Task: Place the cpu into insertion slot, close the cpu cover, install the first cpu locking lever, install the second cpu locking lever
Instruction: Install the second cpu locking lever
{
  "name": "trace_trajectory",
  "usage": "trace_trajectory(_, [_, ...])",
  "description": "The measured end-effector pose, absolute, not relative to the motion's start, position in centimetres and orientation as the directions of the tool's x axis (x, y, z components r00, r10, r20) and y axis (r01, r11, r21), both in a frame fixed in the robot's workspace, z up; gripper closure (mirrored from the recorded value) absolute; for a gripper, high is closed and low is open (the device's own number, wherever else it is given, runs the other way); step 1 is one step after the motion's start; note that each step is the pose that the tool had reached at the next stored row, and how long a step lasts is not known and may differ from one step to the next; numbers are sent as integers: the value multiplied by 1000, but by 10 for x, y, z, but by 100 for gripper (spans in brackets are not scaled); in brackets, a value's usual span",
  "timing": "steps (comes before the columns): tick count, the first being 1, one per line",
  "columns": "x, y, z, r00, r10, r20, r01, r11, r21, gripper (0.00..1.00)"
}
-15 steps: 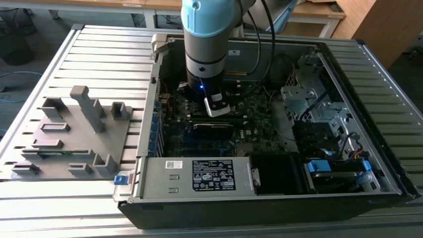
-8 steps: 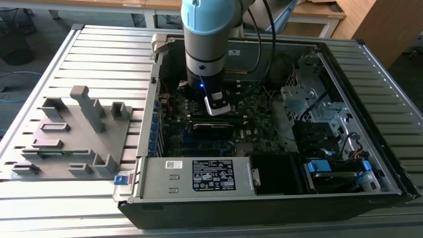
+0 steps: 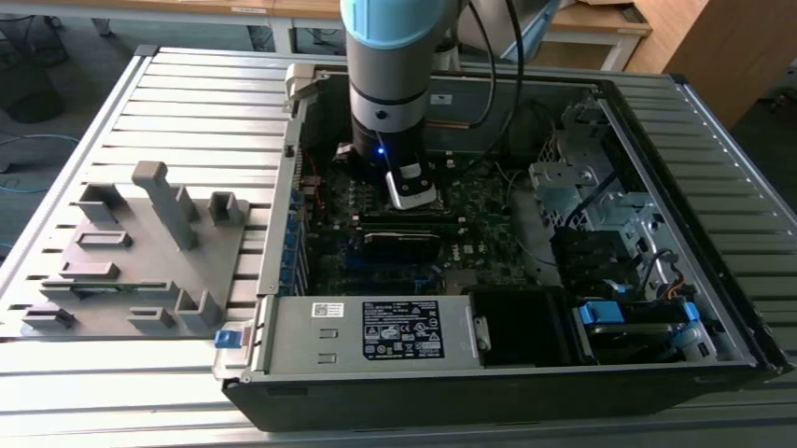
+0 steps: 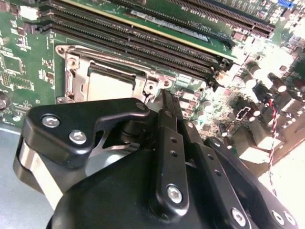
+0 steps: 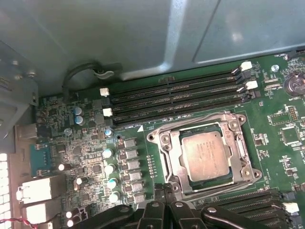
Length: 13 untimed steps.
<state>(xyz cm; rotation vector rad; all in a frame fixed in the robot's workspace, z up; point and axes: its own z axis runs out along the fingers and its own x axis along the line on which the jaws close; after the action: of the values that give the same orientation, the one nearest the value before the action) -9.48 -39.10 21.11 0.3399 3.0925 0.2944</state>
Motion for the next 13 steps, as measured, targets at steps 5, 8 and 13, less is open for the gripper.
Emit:
trace_trajectory(5, [-83,-391,211,-976,219,5,216,958,188,90])
trace_trajectory(8, [-73,-390,211,-976,219,6,216,958,188,90])
trace_trajectory(13, [-64,-388,211,-976,220,7,217,958,186,90])
